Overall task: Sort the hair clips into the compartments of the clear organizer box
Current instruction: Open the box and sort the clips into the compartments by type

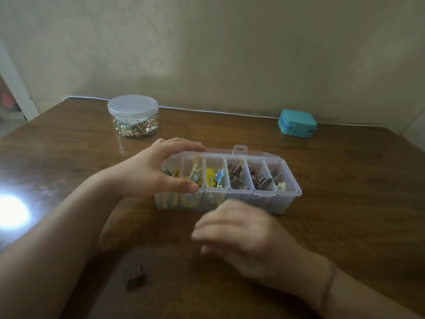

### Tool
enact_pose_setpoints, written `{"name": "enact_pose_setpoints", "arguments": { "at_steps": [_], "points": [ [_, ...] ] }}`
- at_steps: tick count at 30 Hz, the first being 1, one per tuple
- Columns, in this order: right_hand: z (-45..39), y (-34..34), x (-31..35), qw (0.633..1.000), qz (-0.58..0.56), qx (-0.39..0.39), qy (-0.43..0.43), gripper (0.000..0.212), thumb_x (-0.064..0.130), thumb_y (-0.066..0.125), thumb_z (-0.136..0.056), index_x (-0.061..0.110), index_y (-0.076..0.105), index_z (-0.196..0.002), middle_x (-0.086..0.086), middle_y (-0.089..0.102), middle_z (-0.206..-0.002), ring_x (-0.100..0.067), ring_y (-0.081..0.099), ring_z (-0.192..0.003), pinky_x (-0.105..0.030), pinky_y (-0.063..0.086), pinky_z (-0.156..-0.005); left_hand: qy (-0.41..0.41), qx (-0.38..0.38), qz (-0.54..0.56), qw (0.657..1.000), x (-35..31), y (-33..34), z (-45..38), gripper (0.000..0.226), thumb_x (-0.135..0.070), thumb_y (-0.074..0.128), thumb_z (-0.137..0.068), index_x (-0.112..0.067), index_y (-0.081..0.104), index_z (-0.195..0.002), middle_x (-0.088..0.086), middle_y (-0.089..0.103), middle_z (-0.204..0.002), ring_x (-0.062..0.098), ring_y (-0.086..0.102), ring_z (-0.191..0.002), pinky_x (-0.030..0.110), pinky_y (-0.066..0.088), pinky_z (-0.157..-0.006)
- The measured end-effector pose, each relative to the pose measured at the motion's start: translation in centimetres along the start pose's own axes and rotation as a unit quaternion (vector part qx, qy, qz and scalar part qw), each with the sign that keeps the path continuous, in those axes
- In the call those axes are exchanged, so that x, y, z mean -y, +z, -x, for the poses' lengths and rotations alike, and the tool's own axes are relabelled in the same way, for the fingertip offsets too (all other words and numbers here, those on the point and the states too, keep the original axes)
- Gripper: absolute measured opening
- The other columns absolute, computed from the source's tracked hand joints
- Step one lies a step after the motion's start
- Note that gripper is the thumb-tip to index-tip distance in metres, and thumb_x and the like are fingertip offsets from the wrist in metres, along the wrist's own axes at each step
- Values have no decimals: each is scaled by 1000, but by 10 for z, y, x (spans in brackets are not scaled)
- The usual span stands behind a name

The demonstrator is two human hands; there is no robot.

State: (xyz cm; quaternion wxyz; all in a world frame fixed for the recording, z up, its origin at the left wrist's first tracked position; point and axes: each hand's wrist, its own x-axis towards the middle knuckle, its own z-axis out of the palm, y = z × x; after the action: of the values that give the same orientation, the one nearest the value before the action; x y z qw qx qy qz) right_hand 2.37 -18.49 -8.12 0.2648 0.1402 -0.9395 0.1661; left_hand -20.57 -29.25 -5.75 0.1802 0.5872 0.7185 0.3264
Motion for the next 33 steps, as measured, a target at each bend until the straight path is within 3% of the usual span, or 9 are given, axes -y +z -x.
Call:
{"name": "enact_pose_setpoints", "arguments": {
  "at_steps": [4,7,9,12,14,17,21,25,33],
  "points": [
    [5,-46,-23,961,66,-231,133,23,24,67,-87,10,68,-106,0,65,-103,-20,60,-97,-41,51,-80,-4,10,8,1000,0,0,0,81,-72,74,-57,-59,49,-133,-37,45,-138,-3,32,-139,42,31,-118],
    [10,-58,-46,925,108,-251,265,31,33,69,-84,15,68,-109,8,64,-101,-15,57,-95,-40,52,-79,0,9,6,1000,1,0,-1,80,-73,74,-58,-59,49,-133,-35,46,-139,-2,32,-139,43,30,-118],
    [13,-58,-51,918,153,-253,264,34,35,69,-85,12,68,-111,7,64,-107,-16,55,-104,-40,49,-87,1,8,5,1000,2,0,-1,80,-73,74,-57,-60,49,-132,-37,46,-137,-3,32,-138,41,30,-118],
    [8,-49,-30,918,160,-322,170,25,24,63,-88,5,68,-103,0,63,-104,-20,56,-100,-46,46,-86,-2,9,3,1000,2,-1,-1,81,-73,73,-57,-60,48,-133,-41,45,-134,-5,32,-137,36,31,-116],
    [-3,-31,-6,956,117,-250,101,28,26,63,-87,7,67,-107,-1,64,-105,-20,56,-101,-44,45,-88,-3,7,0,1000,1,-1,-1,82,-72,73,-58,-57,49,-134,-38,46,-136,-3,32,-138,37,31,-116],
    [-10,1,20,997,76,2,6,50,43,66,-86,18,61,-129,-4,57,-135,-26,50,-122,-45,38,-102,9,-13,-10,1000,1,1,0,81,-71,73,-59,-52,52,-134,-31,49,-138,2,35,-138,39,29,-118],
    [-9,20,26,973,55,216,-63,55,45,53,-96,40,34,-147,2,3,-163,-23,3,-149,-50,23,-115,0,-2,-7,1000,-1,0,1,81,-70,74,-59,-54,51,-134,-36,47,-135,0,33,-138,36,30,-117],
    [-15,24,25,956,27,284,-74,54,41,46,-99,41,26,-150,1,-9,-163,-24,-15,-148,-53,3,-118,-12,7,-4,1000,-3,-1,1,79,-65,77,-62,-54,49,-135,-36,45,-137,-4,31,-138,32,30,-115],
    [-14,33,22,940,94,316,-85,56,34,39,-99,32,21,-152,5,7,-162,-27,-6,-149,-58,10,-117,2,-3,-2,1000,-1,0,-1,80,-70,75,-59,-56,50,-133,-34,47,-138,-1,33,-139,41,31,-118]
  ]
}}
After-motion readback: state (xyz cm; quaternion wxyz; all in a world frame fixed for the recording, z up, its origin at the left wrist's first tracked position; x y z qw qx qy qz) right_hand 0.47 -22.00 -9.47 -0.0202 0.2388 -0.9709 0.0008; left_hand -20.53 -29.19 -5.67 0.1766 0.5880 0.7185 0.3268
